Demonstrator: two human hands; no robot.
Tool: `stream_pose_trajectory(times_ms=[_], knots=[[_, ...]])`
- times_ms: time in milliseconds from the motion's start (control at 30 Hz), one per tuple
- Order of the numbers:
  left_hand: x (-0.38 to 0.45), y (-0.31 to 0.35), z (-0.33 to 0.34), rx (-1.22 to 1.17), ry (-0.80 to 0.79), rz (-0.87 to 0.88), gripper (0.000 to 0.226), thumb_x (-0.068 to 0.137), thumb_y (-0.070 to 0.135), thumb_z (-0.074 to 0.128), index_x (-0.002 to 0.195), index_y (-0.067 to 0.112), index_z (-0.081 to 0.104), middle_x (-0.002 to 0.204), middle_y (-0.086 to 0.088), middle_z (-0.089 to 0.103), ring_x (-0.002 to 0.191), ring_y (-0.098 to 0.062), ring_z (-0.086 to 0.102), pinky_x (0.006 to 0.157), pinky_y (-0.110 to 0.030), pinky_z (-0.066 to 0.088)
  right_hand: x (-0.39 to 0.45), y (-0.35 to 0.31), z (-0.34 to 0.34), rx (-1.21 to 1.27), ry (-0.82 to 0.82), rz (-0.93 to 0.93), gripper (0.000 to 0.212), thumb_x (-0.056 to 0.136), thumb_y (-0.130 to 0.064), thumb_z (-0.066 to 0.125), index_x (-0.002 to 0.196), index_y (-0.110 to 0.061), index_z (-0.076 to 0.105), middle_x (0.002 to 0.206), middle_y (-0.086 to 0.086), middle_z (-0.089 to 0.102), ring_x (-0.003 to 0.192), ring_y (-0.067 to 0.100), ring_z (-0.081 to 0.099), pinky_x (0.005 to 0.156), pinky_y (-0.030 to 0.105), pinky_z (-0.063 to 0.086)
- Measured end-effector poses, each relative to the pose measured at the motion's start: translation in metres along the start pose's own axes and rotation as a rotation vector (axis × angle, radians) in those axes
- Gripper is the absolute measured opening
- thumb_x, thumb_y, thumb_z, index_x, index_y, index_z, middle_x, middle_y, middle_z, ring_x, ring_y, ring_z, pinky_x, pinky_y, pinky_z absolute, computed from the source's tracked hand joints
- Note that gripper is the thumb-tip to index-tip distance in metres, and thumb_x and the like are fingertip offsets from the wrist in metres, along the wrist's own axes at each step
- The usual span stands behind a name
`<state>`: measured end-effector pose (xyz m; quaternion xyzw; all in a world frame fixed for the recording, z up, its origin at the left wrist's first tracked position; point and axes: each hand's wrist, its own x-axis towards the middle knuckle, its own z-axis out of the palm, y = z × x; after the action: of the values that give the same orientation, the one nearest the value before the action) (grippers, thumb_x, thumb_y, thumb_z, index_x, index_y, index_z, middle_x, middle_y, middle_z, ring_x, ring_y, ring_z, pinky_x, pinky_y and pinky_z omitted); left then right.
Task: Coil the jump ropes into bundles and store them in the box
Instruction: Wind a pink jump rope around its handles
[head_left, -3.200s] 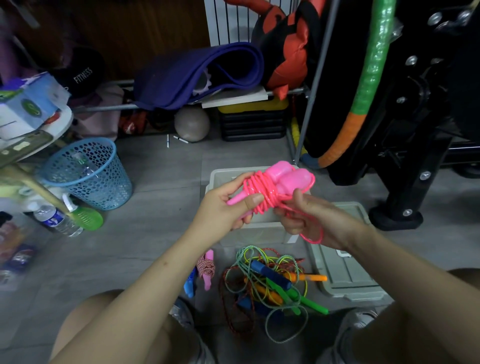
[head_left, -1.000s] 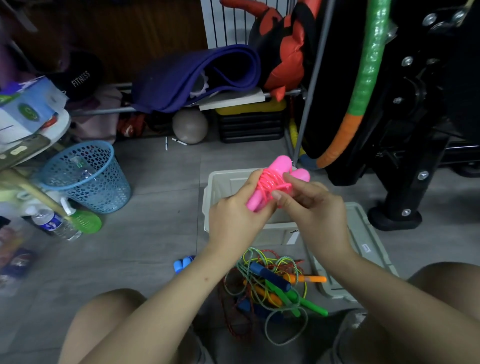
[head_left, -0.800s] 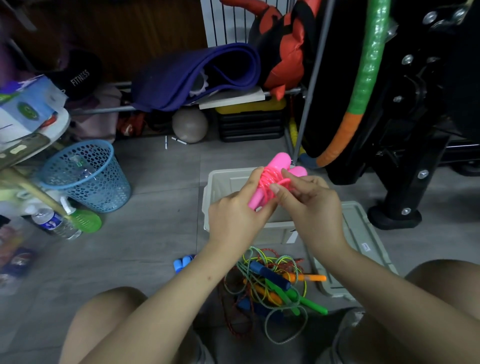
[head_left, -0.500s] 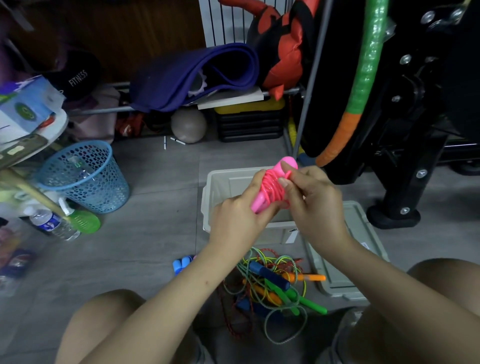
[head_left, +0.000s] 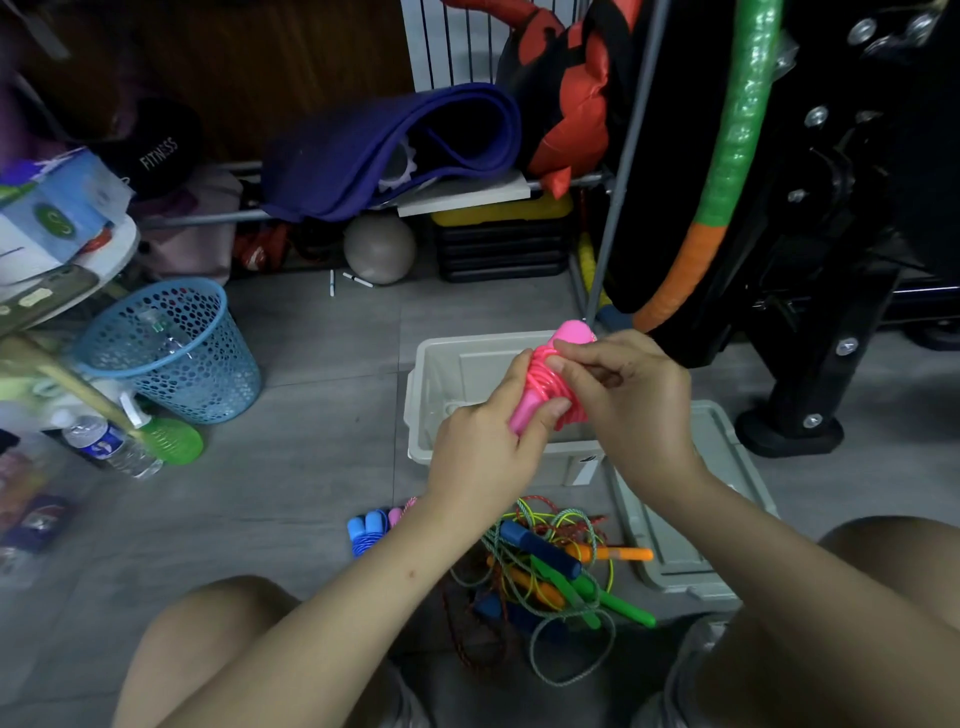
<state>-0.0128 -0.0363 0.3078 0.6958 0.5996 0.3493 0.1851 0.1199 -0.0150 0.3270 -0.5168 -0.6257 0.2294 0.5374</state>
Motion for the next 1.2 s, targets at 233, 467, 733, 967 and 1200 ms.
stream_pose_trajectory(times_ms=[233,467,733,967,1200], knots=[[-0.006,0.004,-0.003,0.022,0.143,0.072,0.075,0.080,0.066,0.028,0.141,0.026,0.043,0.077,-0.006,0.071,0.069,-0.026,0.065,0.060,-0.025,0.040,-0.002,-0.011,0.000,0.168,-0.074,0.144,0.020,0.083,-0.013,0.068,0.098,-0.027,0.069,0.084,-0.003,0.044,0.073,-0.013,0.049,0.066,0.004,0.041],[-0.011,0.006,0.005,0.016,0.182,0.040,0.065,0.086,0.060,0.025,0.142,0.030,0.040,0.083,0.004,0.070,0.067,-0.015,0.060,0.056,-0.019,0.030,-0.006,-0.012,0.009,0.495,-0.064,0.450,0.019,0.086,-0.015,0.066,0.093,-0.032,0.070,0.070,-0.016,0.069,0.068,-0.001,0.062,0.063,0.013,0.050],[-0.010,0.007,0.005,0.080,0.193,0.064,0.048,0.094,0.043,0.035,0.136,0.024,0.048,0.066,0.009,0.061,0.051,-0.008,0.051,0.048,-0.015,0.027,-0.006,-0.004,0.007,0.412,-0.139,0.510,0.019,0.087,-0.025,0.065,0.096,-0.041,0.067,0.091,-0.013,0.068,0.097,0.018,0.066,0.086,0.033,0.055],[-0.003,0.004,0.008,0.217,0.320,0.238,0.047,0.091,0.036,0.040,0.125,0.009,0.060,0.058,0.003,0.063,0.045,-0.016,0.057,0.047,-0.014,0.027,-0.009,-0.005,0.012,0.714,-0.160,0.740,0.022,0.089,-0.020,0.062,0.105,-0.033,0.069,0.107,0.006,0.070,0.102,0.028,0.066,0.088,0.046,0.054],[0.007,-0.002,-0.002,-0.220,0.028,-0.064,0.018,0.094,0.045,0.046,0.109,0.044,0.054,0.085,0.008,0.064,0.071,-0.003,0.060,0.067,-0.028,0.049,0.008,-0.002,0.002,0.616,-0.156,0.676,0.014,0.083,-0.010,0.067,0.093,-0.019,0.072,0.095,0.011,0.071,0.083,0.026,0.065,0.077,0.041,0.057]])
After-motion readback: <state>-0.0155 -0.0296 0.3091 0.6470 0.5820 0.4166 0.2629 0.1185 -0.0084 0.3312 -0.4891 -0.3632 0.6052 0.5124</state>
